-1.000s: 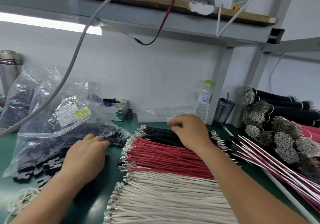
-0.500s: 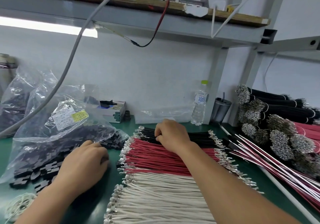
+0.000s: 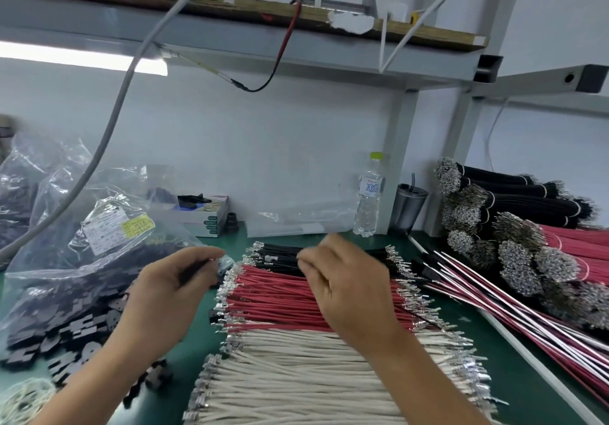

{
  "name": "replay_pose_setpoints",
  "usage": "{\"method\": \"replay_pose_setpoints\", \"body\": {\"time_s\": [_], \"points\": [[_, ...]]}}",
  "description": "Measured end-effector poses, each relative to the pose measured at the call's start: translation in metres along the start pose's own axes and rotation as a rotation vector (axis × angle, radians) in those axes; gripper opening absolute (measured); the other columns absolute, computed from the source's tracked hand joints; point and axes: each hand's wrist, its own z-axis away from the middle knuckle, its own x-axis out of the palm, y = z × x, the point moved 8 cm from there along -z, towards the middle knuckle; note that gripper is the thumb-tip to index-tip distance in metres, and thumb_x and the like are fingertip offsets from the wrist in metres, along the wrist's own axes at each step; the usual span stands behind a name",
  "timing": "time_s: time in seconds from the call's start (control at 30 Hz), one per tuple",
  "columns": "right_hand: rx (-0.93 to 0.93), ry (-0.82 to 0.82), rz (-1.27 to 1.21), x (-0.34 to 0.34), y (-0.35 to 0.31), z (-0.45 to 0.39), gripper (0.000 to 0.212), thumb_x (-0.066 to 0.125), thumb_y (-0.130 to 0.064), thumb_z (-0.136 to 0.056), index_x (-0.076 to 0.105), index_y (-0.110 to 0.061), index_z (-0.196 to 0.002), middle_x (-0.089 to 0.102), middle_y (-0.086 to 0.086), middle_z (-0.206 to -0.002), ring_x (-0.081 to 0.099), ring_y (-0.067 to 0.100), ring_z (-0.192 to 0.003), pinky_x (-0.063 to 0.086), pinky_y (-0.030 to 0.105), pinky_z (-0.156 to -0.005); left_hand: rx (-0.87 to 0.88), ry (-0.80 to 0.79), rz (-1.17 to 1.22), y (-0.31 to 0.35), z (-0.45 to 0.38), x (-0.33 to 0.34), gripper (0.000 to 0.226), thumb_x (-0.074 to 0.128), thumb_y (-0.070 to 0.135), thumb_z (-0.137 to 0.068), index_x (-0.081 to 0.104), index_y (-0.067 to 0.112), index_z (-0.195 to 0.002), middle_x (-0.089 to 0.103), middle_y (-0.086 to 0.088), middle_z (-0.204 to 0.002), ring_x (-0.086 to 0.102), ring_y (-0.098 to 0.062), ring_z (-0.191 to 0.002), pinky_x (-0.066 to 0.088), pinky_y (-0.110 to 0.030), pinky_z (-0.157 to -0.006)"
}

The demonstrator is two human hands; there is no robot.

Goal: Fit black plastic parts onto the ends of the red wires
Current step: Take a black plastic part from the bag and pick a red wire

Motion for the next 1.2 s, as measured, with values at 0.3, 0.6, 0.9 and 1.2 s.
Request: {"method": "replay_pose_setpoints", "body": {"time_s": [0.3,0.6,0.9,1.2], "points": [[0.109,-0.122,-0.149,0.021,0.015,0.026,0.009,0.068,-0.021,-0.095,0.075,-0.021,-0.101,0.057,-0.013,-0.089,0.057,0.002,-0.079,0.048,0.018,-0.064,-0.102,-0.222,0.391,0.013,0.005,0.042,0.037,0.076,-0.006,-0.083,0.084,0.024,-0.103,0.081,-0.005,-0.09,0.075,-0.014,-0.081,0.055,-0.01,-0.073],[0.199,-0.147,-0.301,0.024,0.007,0.023,0.006,0.068,-0.032,-0.093,0.074,-0.03,-0.093,0.056,-0.015,-0.087,0.054,0.003,-0.073,0.038,0.012,-0.062,-0.21,-0.206,0.534,-0.016,0.015,0.045,0.037,0.09,0.013,-0.054,0.08,0.014,-0.089,0.077,-0.02,-0.09,0.075,-0.024,-0.072,0.062,-0.025,-0.065],[0.229,-0.168,-0.378,0.025,0.011,0.025,0.004,0.072,-0.029,-0.089,0.076,-0.03,-0.088,0.057,-0.014,-0.083,0.057,0.011,-0.073,0.042,0.017,-0.06,-0.188,-0.277,0.515,-0.009,0.022,0.053,0.033,0.087,0.011,-0.06,0.084,0.01,-0.093,0.078,-0.022,-0.09,0.074,-0.023,-0.073,0.061,-0.025,-0.068],[0.261,-0.253,-0.529,0.028,0.018,0.023,0.006,0.078,-0.021,-0.086,0.08,-0.026,-0.09,0.06,-0.011,-0.082,0.061,0.015,-0.076,0.053,0.037,-0.068,-0.206,-0.297,0.496,-0.006,0.025,0.053,0.029,0.086,0.011,-0.063,0.084,0.013,-0.093,0.079,-0.02,-0.089,0.077,-0.028,-0.081,0.062,-0.025,-0.071]]}}
